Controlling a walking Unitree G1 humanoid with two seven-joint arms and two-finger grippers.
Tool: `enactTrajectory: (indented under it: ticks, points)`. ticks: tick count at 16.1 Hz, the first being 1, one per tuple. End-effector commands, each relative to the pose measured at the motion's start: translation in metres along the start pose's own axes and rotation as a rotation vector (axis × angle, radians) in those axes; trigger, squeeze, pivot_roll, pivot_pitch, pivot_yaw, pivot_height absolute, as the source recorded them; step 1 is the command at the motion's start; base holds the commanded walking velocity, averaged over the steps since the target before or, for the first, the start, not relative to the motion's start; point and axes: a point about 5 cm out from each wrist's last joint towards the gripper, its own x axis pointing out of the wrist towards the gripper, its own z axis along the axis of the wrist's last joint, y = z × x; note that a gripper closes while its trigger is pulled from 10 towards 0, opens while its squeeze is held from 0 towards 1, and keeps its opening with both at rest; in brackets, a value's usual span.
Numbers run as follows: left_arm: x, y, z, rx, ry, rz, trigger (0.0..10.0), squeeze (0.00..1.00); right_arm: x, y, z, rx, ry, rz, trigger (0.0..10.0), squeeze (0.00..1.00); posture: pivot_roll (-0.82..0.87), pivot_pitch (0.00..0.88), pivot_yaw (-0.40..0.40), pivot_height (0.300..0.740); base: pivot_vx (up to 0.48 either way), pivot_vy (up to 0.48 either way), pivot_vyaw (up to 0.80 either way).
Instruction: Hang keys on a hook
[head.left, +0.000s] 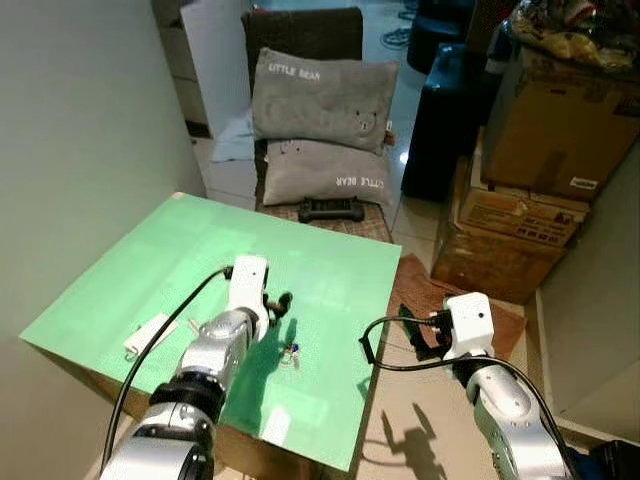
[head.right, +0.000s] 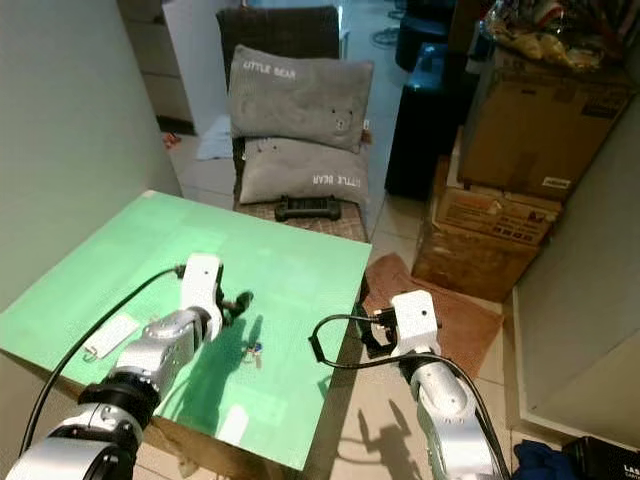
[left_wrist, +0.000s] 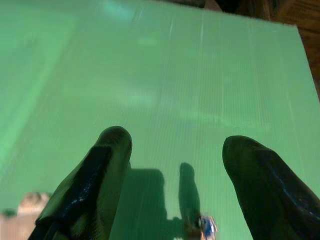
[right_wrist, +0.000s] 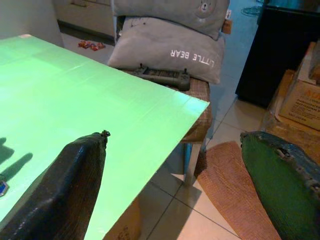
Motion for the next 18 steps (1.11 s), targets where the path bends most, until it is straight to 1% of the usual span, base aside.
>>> enactTrajectory:
  ticks: [1, 2, 4, 6, 7, 8, 14, 18]
  points:
    - [0.0, -0.002, -0.008, -0.004, 0.033, -0.01, 10.0, 0.0, 0.0, 0.004, 0.004, -0.003, -0.009, 0.02, 10.0, 0.0, -0.12, 0.0, 0.056, 0.74, 0.0, 0.0, 0.0]
    - [0.0, -0.005, -0.015, -0.005, 0.059, -0.017, 10.0, 0.0, 0.0, 0.005, 0.005, -0.006, -0.006, 0.03, 10.0, 0.0, -0.12, 0.0, 0.054, 0.74, 0.0, 0.0, 0.0]
    - [0.001, -0.008, -0.019, -0.023, 0.076, -0.011, 10.0, 0.0, 0.0, 0.006, 0.006, -0.009, -0.004, 0.037, 10.0, 0.0, -0.12, 0.0, 0.049, 0.74, 0.0, 0.0, 0.0]
    - [0.003, -0.013, -0.024, -0.067, 0.094, -0.003, 10.0, 0.0, -0.001, 0.006, 0.005, -0.014, 0.006, 0.049, 10.0, 0.0, -0.12, 0.0, 0.044, 0.74, 0.0, 0.0, 0.0]
    - [0.004, -0.018, -0.026, -0.065, 0.104, -0.013, 10.0, 0.0, -0.002, 0.008, 0.005, -0.017, 0.01, 0.057, 10.0, 0.0, -0.13, 0.0, 0.043, 0.74, 0.0, 0.0, 0.0]
    - [0.005, -0.02, -0.028, -0.055, 0.11, -0.01, 10.0, 0.0, -0.003, 0.009, 0.005, -0.023, 0.012, 0.067, 10.0, 0.0, -0.14, 0.0, 0.044, 0.74, 0.0, 0.0, 0.0]
    - [0.005, -0.017, -0.033, -0.031, 0.129, 0.017, 10.0, 0.0, -0.008, 0.009, 0.003, -0.034, 0.029, 0.084, 10.0, 0.0, -0.16, 0.0, 0.047, 0.74, 0.0, 0.0, 0.0]
    - [0.003, -0.016, -0.041, -0.043, 0.162, 0.017, 10.0, 0.0, -0.009, 0.01, 0.001, -0.032, 0.04, 0.087, 10.0, 0.0, -0.15, 0.0, 0.046, 0.74, 0.0, 0.0, 0.0]
